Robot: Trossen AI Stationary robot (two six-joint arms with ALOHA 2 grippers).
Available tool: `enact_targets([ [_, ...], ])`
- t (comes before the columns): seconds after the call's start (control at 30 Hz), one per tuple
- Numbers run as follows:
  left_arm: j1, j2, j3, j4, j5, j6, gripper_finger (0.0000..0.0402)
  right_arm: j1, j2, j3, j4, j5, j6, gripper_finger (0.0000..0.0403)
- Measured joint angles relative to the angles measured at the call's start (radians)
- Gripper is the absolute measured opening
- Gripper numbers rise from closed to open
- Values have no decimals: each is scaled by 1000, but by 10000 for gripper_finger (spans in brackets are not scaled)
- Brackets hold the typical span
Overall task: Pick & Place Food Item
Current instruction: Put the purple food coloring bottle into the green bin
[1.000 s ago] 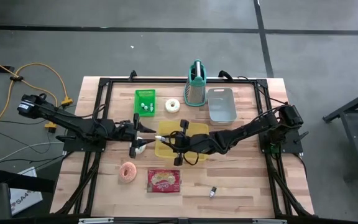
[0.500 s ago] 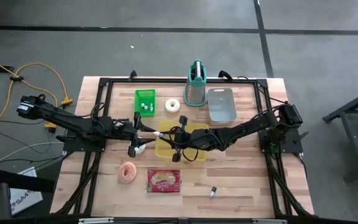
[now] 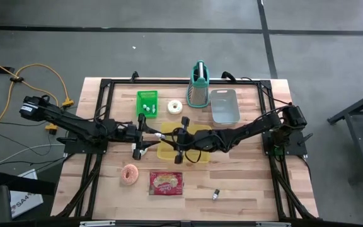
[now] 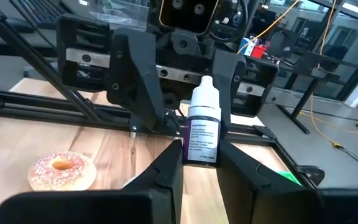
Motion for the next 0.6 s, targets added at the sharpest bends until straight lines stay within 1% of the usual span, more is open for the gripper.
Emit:
enact_targets([
  [0.43,0,0,0,37,0,7,161,0,0,0,0,-1,0,71],
  [0.6,0,0,0,36,0,7,148,1,0,0,0,-1,0,71],
])
